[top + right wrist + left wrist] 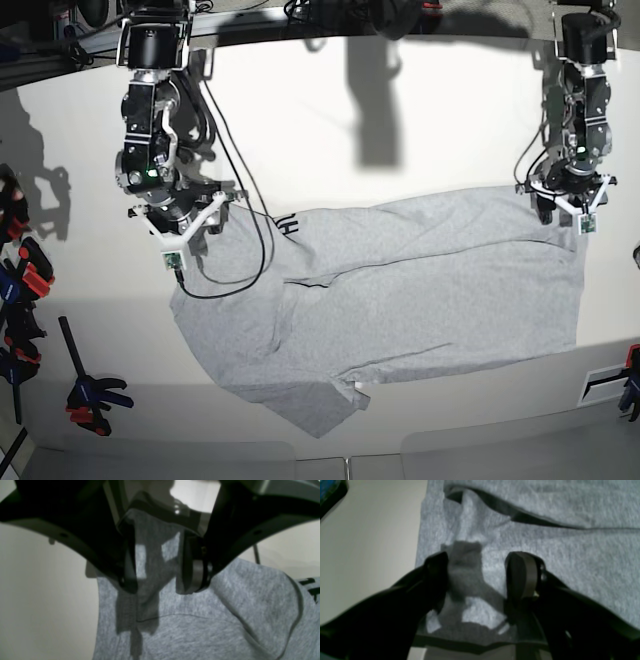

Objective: Fold the T-shirt properly

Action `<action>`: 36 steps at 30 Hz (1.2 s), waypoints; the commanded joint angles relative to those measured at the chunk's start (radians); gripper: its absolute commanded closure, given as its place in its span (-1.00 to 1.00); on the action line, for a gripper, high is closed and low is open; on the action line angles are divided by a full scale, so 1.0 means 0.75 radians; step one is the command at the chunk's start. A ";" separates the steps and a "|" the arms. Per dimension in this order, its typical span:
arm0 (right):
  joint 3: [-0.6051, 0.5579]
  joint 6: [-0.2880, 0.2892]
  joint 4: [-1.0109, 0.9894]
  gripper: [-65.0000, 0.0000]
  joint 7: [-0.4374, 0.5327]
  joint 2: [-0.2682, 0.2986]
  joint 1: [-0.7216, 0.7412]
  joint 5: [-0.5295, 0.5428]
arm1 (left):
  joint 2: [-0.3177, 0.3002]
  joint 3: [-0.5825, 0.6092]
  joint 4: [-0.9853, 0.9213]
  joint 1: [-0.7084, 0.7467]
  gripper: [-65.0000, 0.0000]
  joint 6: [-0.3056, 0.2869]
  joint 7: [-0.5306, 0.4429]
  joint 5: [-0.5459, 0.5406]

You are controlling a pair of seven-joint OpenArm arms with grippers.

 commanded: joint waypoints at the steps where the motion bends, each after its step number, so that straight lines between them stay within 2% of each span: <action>1: 0.005 -0.001 0.019 0.13 0.008 0.008 0.025 -0.001 | -0.022 -0.008 -0.011 -0.013 -0.09 0.004 0.033 0.010; 4: 0.005 0.001 0.019 0.13 -0.020 0.016 0.025 -0.088 | -0.022 -0.008 -0.061 -0.009 -0.09 0.003 0.068 0.012; 7: 0.005 0.001 0.019 0.13 -0.017 0.096 0.017 -0.100 | -0.024 -0.008 -0.067 0.010 -0.09 -0.009 0.060 0.082; 11: 0.005 -0.004 0.019 0.13 -0.018 0.218 0.014 -0.090 | -0.043 -0.008 -0.066 0.016 -0.09 -0.017 0.061 0.090; 14: 0.005 -0.004 0.019 0.13 -0.020 0.255 0.014 -0.090 | -0.048 -0.008 -0.065 0.017 -0.09 -0.021 0.067 0.090; 20: 0.005 -0.004 0.037 0.13 -0.019 0.244 0.018 0.008 | -0.048 -0.008 -0.055 0.017 -0.09 -0.021 0.087 0.090; 27: 0.005 -0.005 0.212 0.13 -0.050 0.244 0.037 0.060 | -0.048 -0.008 0.043 0.017 -0.09 -0.025 0.098 0.091; 30: 0.005 -0.004 0.217 0.13 -0.050 0.239 0.034 0.158 | -0.049 -0.008 0.091 0.017 -0.09 -0.025 0.099 0.091; 36: 0.005 0.033 0.208 0.13 -0.048 0.130 0.033 0.178 | -0.042 -0.008 0.121 0.016 -0.09 -0.026 0.044 0.090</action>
